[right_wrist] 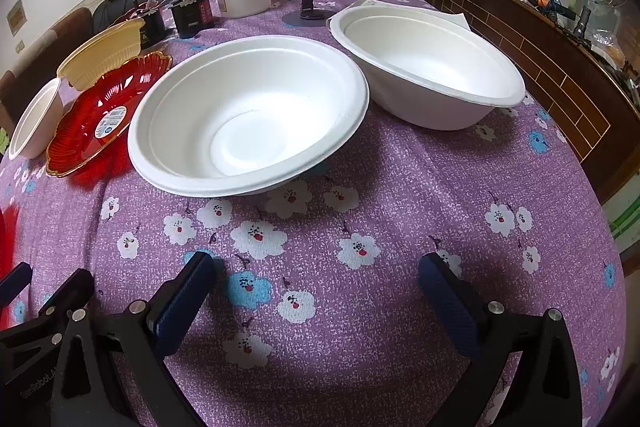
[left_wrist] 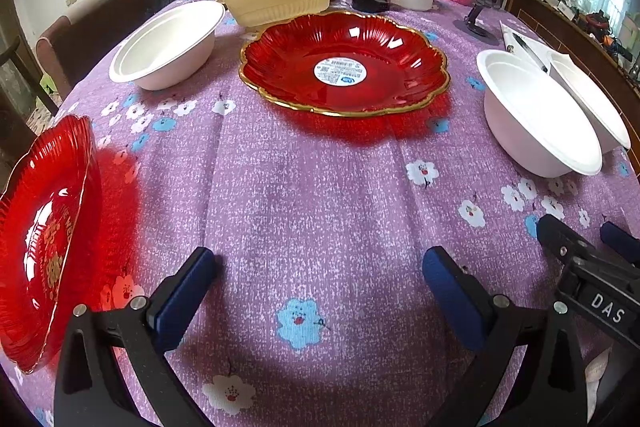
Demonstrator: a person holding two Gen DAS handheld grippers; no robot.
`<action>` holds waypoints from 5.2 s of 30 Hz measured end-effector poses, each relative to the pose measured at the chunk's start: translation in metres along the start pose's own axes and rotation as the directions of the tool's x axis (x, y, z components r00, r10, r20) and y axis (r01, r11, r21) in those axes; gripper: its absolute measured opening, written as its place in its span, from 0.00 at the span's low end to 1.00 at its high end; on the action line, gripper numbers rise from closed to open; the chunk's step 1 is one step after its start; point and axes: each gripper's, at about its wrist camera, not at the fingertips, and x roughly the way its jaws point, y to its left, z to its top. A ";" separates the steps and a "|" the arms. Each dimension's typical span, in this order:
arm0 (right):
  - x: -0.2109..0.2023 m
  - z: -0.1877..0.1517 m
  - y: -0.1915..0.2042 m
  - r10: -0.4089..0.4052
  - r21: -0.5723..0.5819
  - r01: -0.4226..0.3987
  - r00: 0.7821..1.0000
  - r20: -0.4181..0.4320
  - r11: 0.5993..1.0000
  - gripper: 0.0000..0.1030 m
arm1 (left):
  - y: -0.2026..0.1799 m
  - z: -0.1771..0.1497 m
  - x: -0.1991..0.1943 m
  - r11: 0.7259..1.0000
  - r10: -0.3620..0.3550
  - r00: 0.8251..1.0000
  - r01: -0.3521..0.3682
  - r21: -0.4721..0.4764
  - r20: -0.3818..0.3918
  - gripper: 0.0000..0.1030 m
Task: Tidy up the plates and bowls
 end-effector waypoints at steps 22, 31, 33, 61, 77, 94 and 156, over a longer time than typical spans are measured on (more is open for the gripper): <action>-0.124 -0.015 -0.028 0.023 -0.085 0.014 0.907 0.420 0.996 0.99 | 0.093 -0.030 -0.163 0.979 -0.125 0.909 0.178 -0.099 0.397 0.98; -0.114 0.041 0.021 0.220 -0.136 -0.182 0.904 0.367 0.974 0.92 | 0.097 0.010 -0.186 0.972 -0.107 0.846 0.200 -0.124 0.522 1.00; -0.109 0.051 0.031 0.230 -0.130 -0.195 0.903 0.363 0.972 0.90 | 0.089 0.032 -0.174 0.968 -0.146 0.868 0.225 -0.113 0.474 1.00; -0.043 0.004 0.244 0.644 -0.210 -0.663 0.749 -0.157 0.719 0.90 | 0.358 -0.020 -0.086 0.857 -0.039 0.983 0.126 -0.499 0.181 1.00; -0.009 -0.019 0.273 0.557 -0.134 -0.602 0.787 -0.267 0.787 0.24 | 0.320 -0.023 -0.019 0.884 -0.164 0.985 0.175 -0.433 0.063 0.20; -0.076 -0.006 0.287 0.575 -0.271 -0.585 0.809 -0.124 0.765 0.21 | 0.330 -0.003 -0.085 0.892 -0.060 0.976 0.146 -0.428 0.209 0.20; -0.162 -0.069 0.096 0.268 -0.069 -0.266 0.854 0.445 0.962 0.91 | 0.152 -0.055 -0.203 0.943 0.327 0.846 -0.265 -0.201 0.421 0.87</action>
